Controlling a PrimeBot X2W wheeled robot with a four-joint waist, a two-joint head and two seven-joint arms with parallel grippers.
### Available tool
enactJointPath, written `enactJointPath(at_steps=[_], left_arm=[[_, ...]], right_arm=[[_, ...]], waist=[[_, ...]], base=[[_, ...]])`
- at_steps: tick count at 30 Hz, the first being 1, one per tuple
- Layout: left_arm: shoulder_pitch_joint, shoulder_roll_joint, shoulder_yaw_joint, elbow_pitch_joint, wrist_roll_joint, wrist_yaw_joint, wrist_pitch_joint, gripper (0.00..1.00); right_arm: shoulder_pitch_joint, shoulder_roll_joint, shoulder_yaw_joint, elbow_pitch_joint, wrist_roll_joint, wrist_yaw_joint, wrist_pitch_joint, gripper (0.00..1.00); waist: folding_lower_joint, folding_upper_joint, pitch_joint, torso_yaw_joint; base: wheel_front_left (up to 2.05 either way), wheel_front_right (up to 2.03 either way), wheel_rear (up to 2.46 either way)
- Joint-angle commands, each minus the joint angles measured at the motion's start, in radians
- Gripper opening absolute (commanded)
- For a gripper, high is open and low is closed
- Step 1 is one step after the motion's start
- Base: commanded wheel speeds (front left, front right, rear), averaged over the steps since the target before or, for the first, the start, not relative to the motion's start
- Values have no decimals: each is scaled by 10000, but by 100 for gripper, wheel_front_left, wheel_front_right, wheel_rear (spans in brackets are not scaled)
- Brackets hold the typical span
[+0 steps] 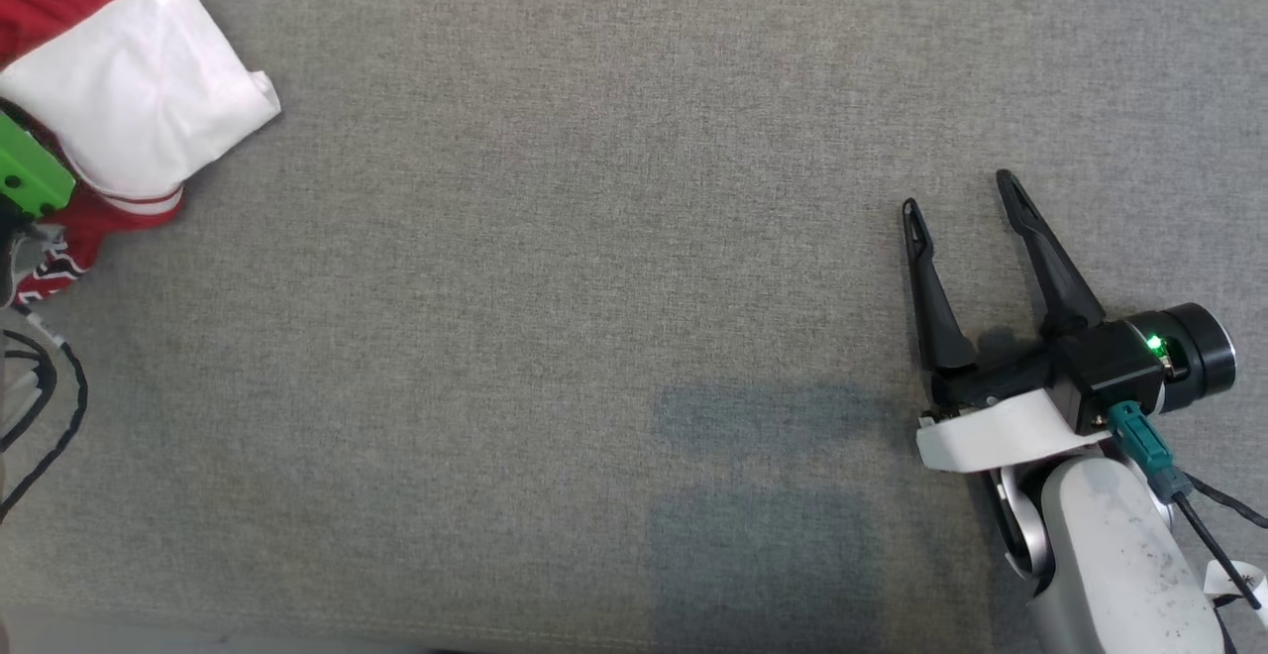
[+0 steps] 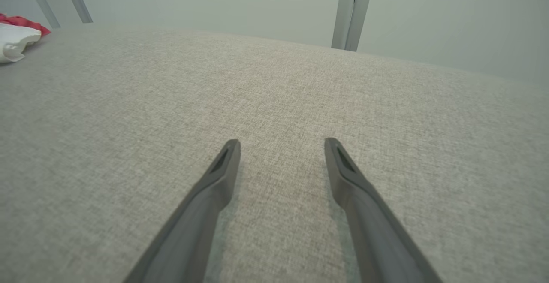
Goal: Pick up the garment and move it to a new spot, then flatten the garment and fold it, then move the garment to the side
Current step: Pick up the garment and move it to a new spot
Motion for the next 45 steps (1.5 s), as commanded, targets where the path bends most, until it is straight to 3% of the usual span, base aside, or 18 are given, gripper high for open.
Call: enactJointPath(at_steps=[1, 7, 16, 24, 35, 45], left_arm=[[51, 72, -32, -252, -166, 18, -590, 0], [213, 301, -540, -1177, -413, 18, -2216, 0], [373, 722, -1521, -2849, -640, 18, -2811, 0], [893, 1075, -1998, -4903, -471, 158, -2691, 0], [2246, 1258, -2436, -7954, -689, 743, -1881, 0], [2977, 1305, -3430, -8702, -146, 248, -2118, 0]], right_arm=[[91, -3, 43, 249, 71, -15, 23, 100], [235, 33, 53, 458, 333, -15, 20, 100], [645, 53, 37, 656, 1028, -15, 12, 100], [1296, 59, -103, 567, 1727, -15, 12, 100], [1761, 60, -330, 363, 2005, -15, 12, 100], [1625, 64, -16, 204, 2403, -13, 12, 100]], waist=[[0, -1, -323, 22], [0, -1, -1263, 47], [0, -1, -2820, -287], [0, -1, -4285, -1710], [0, -1, -4668, -3813], [0, -1, -4179, -5386]], base=[[0, 0, 0], [0, 0, 0], [0, 0, 0], [0, 0, 0], [0, 0, 0], [0, 0, 0]])
